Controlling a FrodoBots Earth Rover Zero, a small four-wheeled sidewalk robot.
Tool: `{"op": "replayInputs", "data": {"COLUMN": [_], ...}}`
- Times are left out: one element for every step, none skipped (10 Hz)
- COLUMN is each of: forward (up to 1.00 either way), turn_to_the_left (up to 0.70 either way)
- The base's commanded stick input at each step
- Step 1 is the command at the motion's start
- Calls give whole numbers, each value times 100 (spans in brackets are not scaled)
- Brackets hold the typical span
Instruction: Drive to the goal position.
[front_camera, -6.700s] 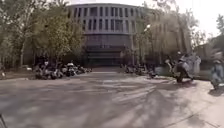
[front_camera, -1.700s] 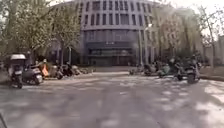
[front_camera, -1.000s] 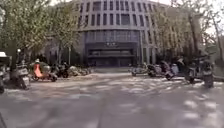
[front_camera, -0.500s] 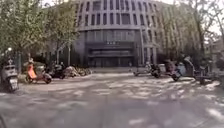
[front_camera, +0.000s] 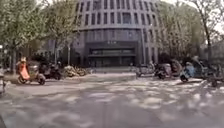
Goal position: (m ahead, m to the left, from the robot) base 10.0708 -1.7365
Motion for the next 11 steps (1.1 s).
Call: {"op": "replayInputs", "data": {"forward": [100, 100, 100, 100, 100, 100, 100, 100, 100, 100, 100], "turn_to_the_left": [-18, 0, 0, 0, 0, 0, 0, 0, 0, 0, 0]}}
